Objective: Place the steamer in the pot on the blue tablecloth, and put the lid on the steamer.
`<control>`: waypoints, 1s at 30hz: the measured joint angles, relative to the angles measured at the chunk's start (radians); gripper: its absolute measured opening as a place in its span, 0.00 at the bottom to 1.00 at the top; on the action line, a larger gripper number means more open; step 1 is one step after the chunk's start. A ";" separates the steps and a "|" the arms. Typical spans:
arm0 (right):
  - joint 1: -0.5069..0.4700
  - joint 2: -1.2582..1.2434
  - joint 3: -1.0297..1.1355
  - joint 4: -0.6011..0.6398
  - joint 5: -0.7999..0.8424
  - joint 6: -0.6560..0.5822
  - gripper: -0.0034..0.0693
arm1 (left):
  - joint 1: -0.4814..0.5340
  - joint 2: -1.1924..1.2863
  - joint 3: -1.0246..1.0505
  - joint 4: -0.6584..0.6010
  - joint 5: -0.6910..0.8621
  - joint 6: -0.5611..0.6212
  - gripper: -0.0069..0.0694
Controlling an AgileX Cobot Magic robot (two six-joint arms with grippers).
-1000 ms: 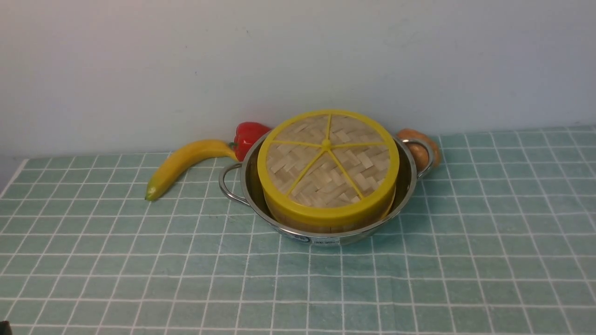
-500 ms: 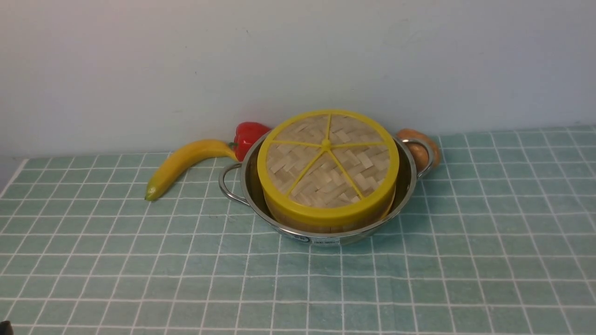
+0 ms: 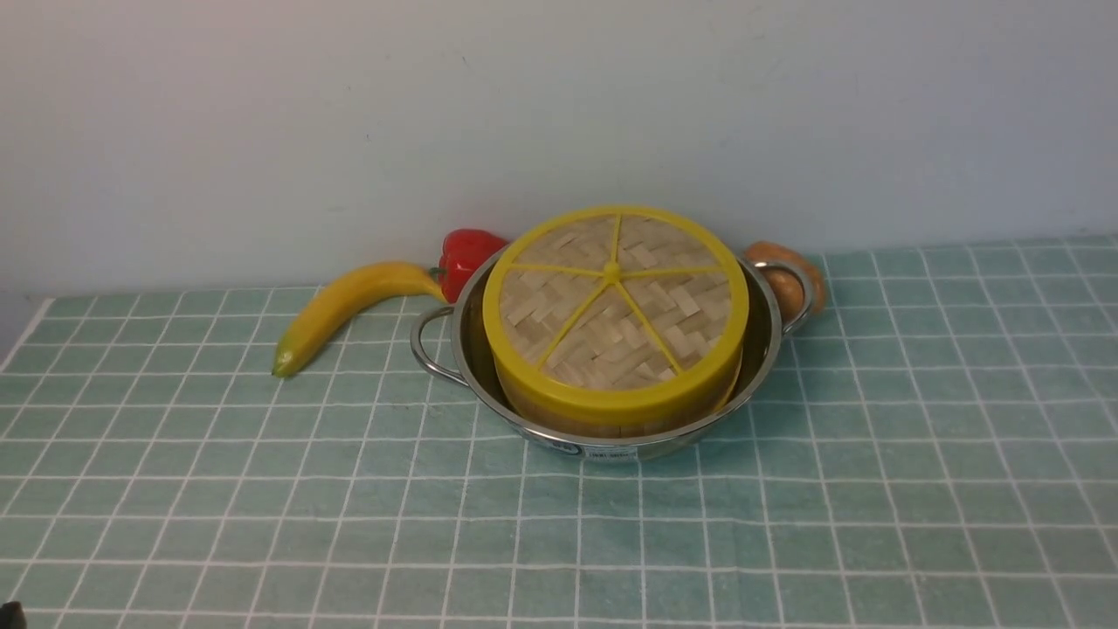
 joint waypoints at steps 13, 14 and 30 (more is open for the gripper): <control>0.000 0.000 0.001 0.007 0.184 0.000 0.38 | 0.000 0.000 0.000 0.000 0.000 0.000 0.30; 0.000 0.000 0.001 0.007 0.186 0.000 0.38 | 0.000 0.000 0.000 0.000 0.000 0.000 0.30; 0.000 0.000 0.001 0.007 0.188 0.027 0.38 | 0.000 0.000 0.000 0.000 0.000 0.000 0.34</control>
